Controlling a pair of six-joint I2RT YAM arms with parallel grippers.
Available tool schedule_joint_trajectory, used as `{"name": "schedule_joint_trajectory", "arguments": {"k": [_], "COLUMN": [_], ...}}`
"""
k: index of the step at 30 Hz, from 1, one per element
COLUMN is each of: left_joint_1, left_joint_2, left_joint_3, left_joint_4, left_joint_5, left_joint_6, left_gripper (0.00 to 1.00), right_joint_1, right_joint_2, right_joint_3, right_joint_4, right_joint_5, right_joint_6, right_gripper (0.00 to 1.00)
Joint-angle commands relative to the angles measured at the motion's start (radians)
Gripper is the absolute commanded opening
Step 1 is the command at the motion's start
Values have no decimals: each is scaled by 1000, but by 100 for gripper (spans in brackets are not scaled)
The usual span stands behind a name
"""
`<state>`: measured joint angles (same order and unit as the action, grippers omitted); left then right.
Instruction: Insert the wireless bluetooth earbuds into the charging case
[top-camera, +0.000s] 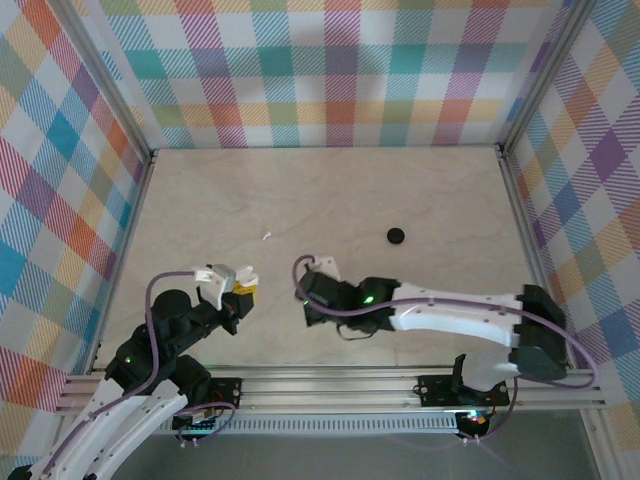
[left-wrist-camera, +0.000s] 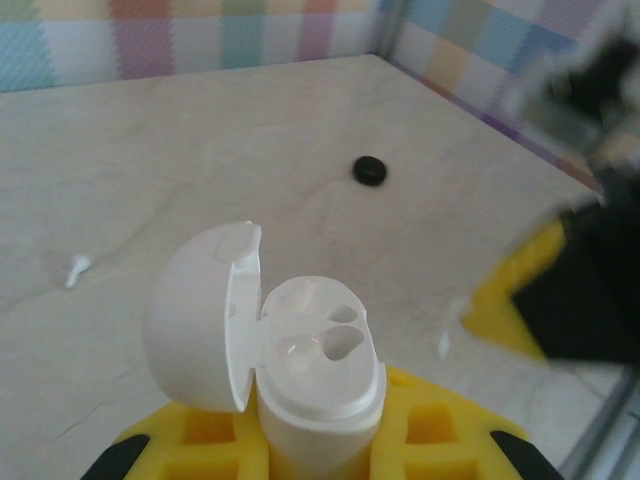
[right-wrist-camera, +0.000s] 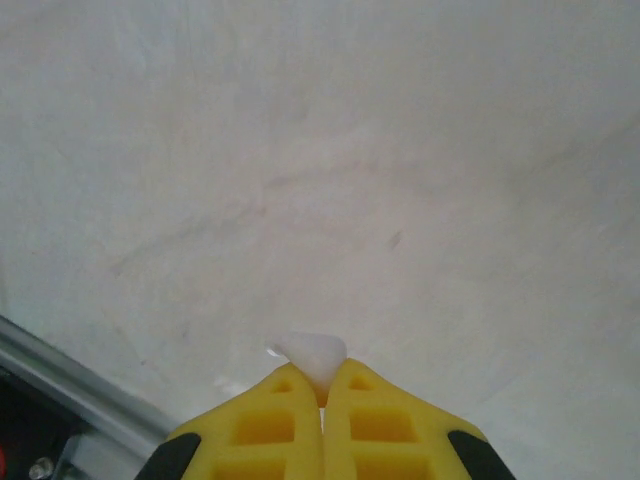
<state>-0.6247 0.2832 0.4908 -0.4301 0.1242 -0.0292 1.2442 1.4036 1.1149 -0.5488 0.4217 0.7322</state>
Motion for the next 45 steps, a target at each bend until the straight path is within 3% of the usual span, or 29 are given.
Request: {"name": "schedule_joint_trajectory", "arguments": {"k": [1,5,10,15,20,31,45], "left_joint_1": [6,6,6,6,6,6,6], "left_joint_2": [45,82,141,214,221,192,183], "left_joint_3": [-29,-72,-83,-50,-31,-54,-58], "left_joint_4": [142,313,446,486,484,507,507], "left_joint_5": [178,302,414,523,589,608,630], "left_joint_6": [85,126,153,154,146,137,124], "left_gripper": [0,0,0,0,0,0,0], "right_joint_1": [-86,-185,-207,-209,-210,-208,-196], "right_joint_2": [-107,-200,-265,-295,-334,-358,-301], "right_joint_3": [-26,-27,-32,-10,33,21,26], "right_joint_4": [47,72,114,125,102,144,230], "right_joint_5": [-66,-207,-358,-489,-594,-745,-806], "right_joint_6": [-356,-628,-963,-1129,-1183,-1197,-1224], "right_gripper": [0,0,0,0,0,1,0]}}
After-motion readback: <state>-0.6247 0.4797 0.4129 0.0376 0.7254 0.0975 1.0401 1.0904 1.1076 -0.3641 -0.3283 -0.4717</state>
